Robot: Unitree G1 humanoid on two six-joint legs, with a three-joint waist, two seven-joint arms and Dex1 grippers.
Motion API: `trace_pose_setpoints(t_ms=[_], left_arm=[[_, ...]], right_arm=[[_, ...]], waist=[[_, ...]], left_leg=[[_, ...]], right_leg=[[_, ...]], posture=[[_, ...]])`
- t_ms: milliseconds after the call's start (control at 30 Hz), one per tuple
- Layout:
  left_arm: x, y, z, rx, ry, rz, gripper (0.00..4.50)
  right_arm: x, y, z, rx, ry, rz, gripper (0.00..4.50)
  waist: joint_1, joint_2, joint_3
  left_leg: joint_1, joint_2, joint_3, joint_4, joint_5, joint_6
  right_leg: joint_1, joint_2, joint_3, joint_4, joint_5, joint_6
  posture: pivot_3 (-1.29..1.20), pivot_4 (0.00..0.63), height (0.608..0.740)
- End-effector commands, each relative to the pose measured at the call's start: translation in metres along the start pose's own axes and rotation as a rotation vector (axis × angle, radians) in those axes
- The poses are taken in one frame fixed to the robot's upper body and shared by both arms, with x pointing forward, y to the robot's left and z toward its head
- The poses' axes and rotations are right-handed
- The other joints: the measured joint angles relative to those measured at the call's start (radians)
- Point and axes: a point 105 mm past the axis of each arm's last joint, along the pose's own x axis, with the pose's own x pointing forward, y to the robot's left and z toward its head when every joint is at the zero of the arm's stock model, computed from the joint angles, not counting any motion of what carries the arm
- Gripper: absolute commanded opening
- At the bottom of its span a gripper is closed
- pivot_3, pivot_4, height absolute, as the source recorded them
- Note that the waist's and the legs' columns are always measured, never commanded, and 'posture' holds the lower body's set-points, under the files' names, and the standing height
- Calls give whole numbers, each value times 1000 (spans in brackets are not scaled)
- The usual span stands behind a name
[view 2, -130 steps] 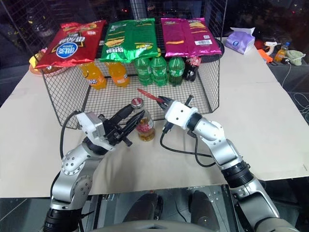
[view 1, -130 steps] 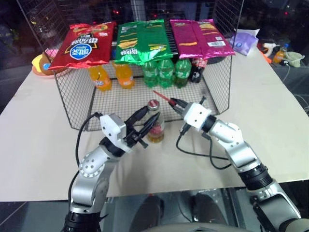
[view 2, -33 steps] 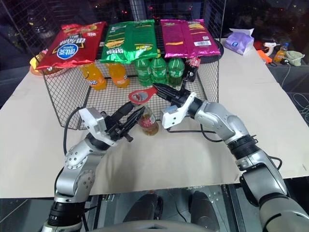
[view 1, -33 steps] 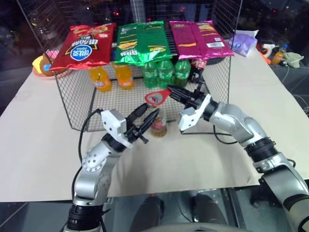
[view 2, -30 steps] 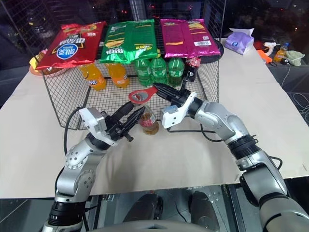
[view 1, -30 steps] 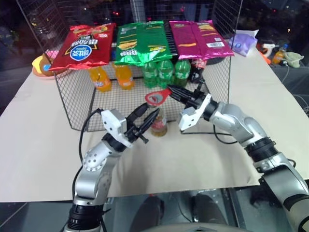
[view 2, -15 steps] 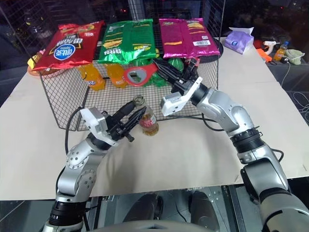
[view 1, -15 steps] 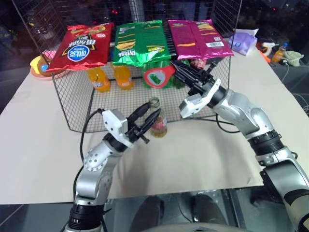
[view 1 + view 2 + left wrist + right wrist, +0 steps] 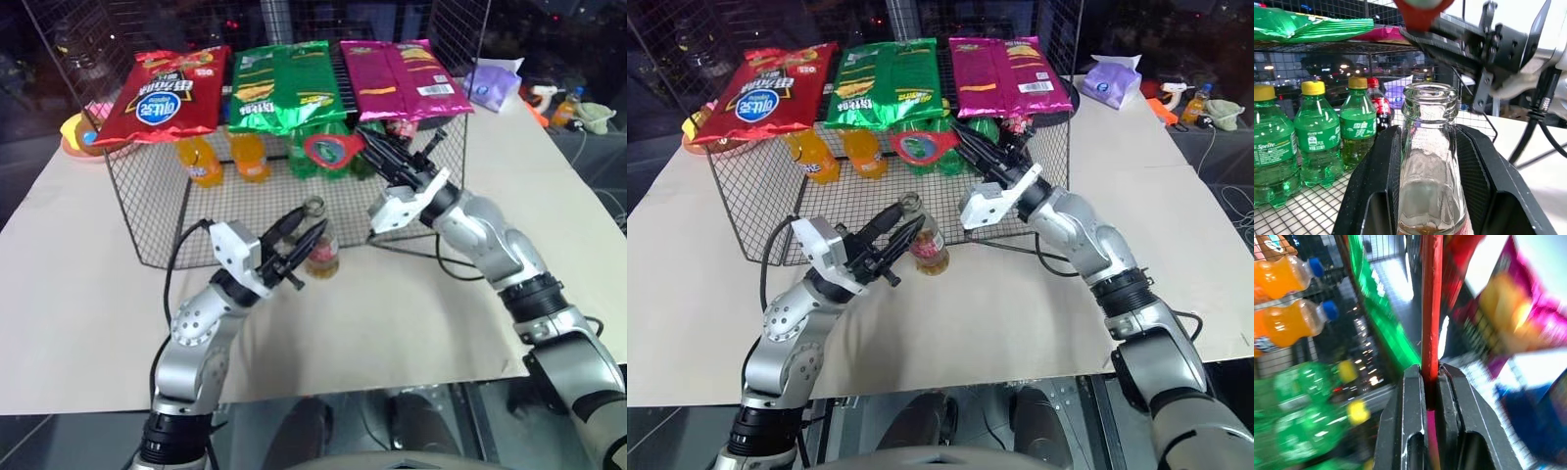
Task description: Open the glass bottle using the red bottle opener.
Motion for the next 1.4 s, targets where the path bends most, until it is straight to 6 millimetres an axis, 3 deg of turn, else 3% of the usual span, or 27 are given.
trace_pose_setpoints(t_ms=[33, 333, 467, 667, 733, 1133, 1400], left_arm=[[-3, -2, -18, -28, 80, 3, 1483], [0, -3, -16, -26, 72, -3, 1483], [-1, -2, -16, -26, 73, -1, 1483], [-1, -1, -16, -17, 78, 4, 3451], [0, -1, -16, -15, 78, 2, 4356], [-11, -4, -13, -16, 83, -7, 4356], [-45, -3, -10, 6, 160, 35, 4356]], right_arm=[[-3, -6, -5, 131, 32, -28, 0], [-15, 38, -16, 712, 190, 22, 0], [-16, 43, -14, 789, 215, 24, 0], [-16, 49, -9, 806, 215, 50, 0], [-16, 50, -7, 804, 211, 57, 0], [-25, 50, -14, 832, 253, 46, 0], [-67, 58, -17, 1143, 405, 94, 0]], waist=[[-1, 0, 0], [1, 0, 0], [1, 0, 0], [0, 0, 0], [0, 0, 0], [0, 0, 0], [1, 0, 0]], left_leg=[[0, 0, 0, 0, 0, 0], [0, 1, 0, 0, 0, 0], [0, 1, -1, 0, 0, 0], [-2, 0, -1, 0, 0, 0], [-6, 0, 0, 0, 0, 0], [-7, 0, 0, 0, 0, 0], [-8, 1, 0, 0, 0, 0]], right_leg=[[0, 0, 0, 0, 0, 0], [0, 0, 0, 0, 0, 0], [0, 0, 0, 1, 0, 0], [-3, 0, 0, 1, 0, 0], [-7, 0, 0, 2, 0, 0], [-8, 0, 0, 2, 0, 0], [-8, -1, 0, 1, 0, 0]], posture=[[0, 150, 740], [0, 150, 740], [0, 150, 740], [0, 150, 740], [0, 150, 740], [0, 150, 740], [0, 150, 740]])
